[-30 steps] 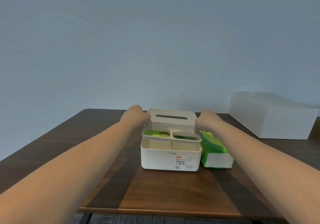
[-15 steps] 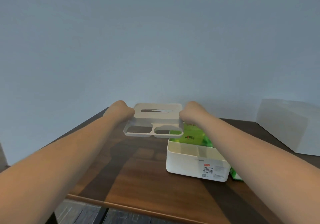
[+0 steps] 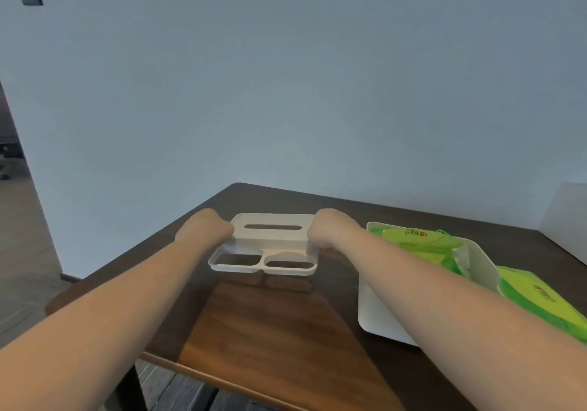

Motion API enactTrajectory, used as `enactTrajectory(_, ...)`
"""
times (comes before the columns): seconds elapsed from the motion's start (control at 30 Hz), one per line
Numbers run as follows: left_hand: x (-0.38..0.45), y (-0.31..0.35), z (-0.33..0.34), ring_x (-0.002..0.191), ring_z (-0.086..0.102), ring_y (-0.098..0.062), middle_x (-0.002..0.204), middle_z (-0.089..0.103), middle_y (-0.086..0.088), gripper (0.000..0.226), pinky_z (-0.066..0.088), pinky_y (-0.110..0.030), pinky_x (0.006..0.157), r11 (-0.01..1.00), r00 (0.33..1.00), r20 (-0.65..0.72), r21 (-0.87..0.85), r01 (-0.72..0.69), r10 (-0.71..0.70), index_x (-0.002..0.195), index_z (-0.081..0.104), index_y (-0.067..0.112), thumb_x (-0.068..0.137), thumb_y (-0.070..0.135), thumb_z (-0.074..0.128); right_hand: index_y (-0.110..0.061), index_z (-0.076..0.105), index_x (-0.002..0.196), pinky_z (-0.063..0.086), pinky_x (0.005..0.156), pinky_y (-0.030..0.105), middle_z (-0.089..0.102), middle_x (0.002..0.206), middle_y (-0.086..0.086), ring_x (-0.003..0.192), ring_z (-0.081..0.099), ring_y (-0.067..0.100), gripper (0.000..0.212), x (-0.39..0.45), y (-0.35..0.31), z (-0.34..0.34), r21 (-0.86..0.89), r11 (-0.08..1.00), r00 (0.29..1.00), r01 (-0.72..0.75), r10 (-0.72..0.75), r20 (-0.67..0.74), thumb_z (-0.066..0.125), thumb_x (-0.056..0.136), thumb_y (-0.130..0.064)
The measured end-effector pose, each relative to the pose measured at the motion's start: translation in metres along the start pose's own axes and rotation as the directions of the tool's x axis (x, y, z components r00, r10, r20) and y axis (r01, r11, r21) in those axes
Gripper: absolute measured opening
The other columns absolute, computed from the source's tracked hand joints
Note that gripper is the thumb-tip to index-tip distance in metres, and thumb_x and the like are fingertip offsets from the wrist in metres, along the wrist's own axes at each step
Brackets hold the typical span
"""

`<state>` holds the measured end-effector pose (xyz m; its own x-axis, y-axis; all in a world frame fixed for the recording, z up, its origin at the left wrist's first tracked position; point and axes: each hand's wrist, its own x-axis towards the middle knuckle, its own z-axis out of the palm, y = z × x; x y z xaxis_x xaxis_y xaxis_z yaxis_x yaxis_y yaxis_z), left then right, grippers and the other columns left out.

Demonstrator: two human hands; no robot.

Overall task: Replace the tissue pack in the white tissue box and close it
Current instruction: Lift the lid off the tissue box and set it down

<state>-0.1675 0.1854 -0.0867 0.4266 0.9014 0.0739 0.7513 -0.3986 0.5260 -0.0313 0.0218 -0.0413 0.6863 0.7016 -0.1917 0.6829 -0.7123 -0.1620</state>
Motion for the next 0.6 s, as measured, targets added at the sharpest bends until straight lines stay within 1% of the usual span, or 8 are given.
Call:
enactTrajectory(0.07, 0.003, -0.005, 0.005, 0.062, 0.047, -0.020, 0.070, 0.052, -0.005, 0.009, 0.037, -0.027, 0.059, 1.000, 1.000, 0.001, 0.009, 0.006, -0.006, 0.073, 0.052, 0.010, 0.080, 0.009, 0.046, -0.008, 0.055, 0.079, 0.050, 0.087, 0.037, 0.055, 0.095, 0.009, 0.086, 0.055, 0.031, 0.023, 0.008, -0.002, 0.007, -0.032, 0.999, 1.000, -0.009, 0.010, 0.028, 0.071, 0.080, -0.024)
enactTrajectory(0.1, 0.005, -0.007, 0.007, 0.062, 0.047, -0.019, 0.070, 0.052, -0.005, 0.009, 0.037, -0.027, 0.059, 1.000, 1.000, 0.000, 0.012, 0.006, -0.006, 0.077, 0.054, 0.008, 0.081, 0.009, 0.046, -0.008, 0.051, 0.071, 0.050, 0.086, 0.037, 0.055, 0.094, 0.008, 0.086, 0.055, 0.031, 0.028, 0.010, -0.003, 0.010, -0.060, 0.998, 0.999, -0.009, 0.012, 0.044, 0.072, 0.079, -0.025)
enactTrajectory(0.17, 0.008, -0.011, 0.012, 0.062, 0.047, -0.018, 0.071, 0.053, -0.005, 0.013, 0.038, -0.027, 0.059, 1.000, 1.000, 0.002, 0.014, 0.007, -0.007, 0.085, 0.058, 0.006, 0.082, 0.010, 0.046, -0.010, 0.047, 0.064, 0.050, 0.084, 0.036, 0.055, 0.089, 0.006, 0.086, 0.055, 0.031, 0.035, 0.015, -0.005, 0.013, -0.125, 0.992, 0.996, 0.003, 0.008, 0.087, 0.074, 0.078, -0.028)
enactTrajectory(0.27, 0.010, -0.017, 0.018, 0.067, 0.049, -0.022, 0.076, 0.055, -0.007, 0.018, 0.039, -0.028, 0.061, 1.000, 1.000, 0.019, 0.018, 0.005, -0.005, 0.092, 0.061, 0.004, 0.082, 0.009, 0.046, -0.010, 0.054, 0.064, 0.050, 0.081, 0.034, 0.056, 0.072, 0.004, 0.076, 0.058, 0.028, 0.033, 0.021, -0.010, 0.018, -0.186, 0.982, 0.991, 0.016, 0.010, 0.136, 0.073, 0.079, -0.031)
enactTrajectory(0.33, 0.012, -0.020, 0.021, 0.073, 0.051, -0.025, 0.080, 0.057, -0.009, 0.018, 0.040, -0.030, 0.064, 1.000, 0.999, 0.035, 0.023, -0.003, 0.003, 0.091, 0.060, 0.003, 0.082, 0.009, 0.046, -0.009, 0.054, 0.062, 0.049, 0.080, 0.034, 0.055, 0.067, 0.004, 0.064, 0.055, 0.025, 0.034, 0.025, -0.012, 0.021, -0.223, 0.975, 0.987, 0.023, 0.013, 0.158, 0.070, 0.080, -0.032)
enactTrajectory(0.37, 0.013, -0.021, 0.023, 0.074, 0.052, -0.026, 0.080, 0.057, -0.009, 0.019, 0.041, -0.030, 0.064, 1.000, 0.999, 0.039, 0.028, -0.009, 0.008, 0.092, 0.061, 0.003, 0.082, 0.009, 0.046, -0.009, 0.054, 0.062, 0.049, 0.080, 0.034, 0.055, 0.066, 0.004, 0.063, 0.054, 0.024, 0.034, 0.027, -0.013, 0.023, -0.234, 0.972, 0.986, 0.024, 0.016, 0.168, 0.070, 0.081, -0.032)
enactTrajectory(0.5, 0.015, -0.020, 0.022, 0.075, 0.053, -0.024, 0.082, 0.059, -0.007, 0.022, 0.042, -0.030, 0.064, 0.997, 0.999, 0.047, 0.067, -0.028, 0.025, 0.096, 0.062, 0.006, 0.082, 0.011, 0.046, -0.008, 0.056, 0.071, 0.050, 0.087, 0.036, 0.055, 0.069, 0.004, 0.079, 0.058, 0.026, 0.029, 0.027, -0.009, 0.025, -0.190, 0.982, 0.983, -0.009, 0.043, 0.179, 0.069, 0.083, -0.031)
enactTrajectory(0.6, 0.011, -0.014, 0.018, 0.080, 0.056, -0.022, 0.089, 0.062, -0.004, 0.019, 0.043, -0.030, 0.065, 0.990, 0.998, 0.032, 0.132, -0.050, 0.046, 0.098, 0.058, 0.012, 0.083, 0.012, 0.046, -0.009, 0.057, 0.073, 0.050, 0.083, 0.034, 0.058, 0.072, 0.004, 0.077, 0.059, 0.024, 0.025, 0.026, -0.006, 0.022, -0.127, 0.991, 0.986, -0.039, 0.059, 0.156, 0.067, 0.085, -0.028)
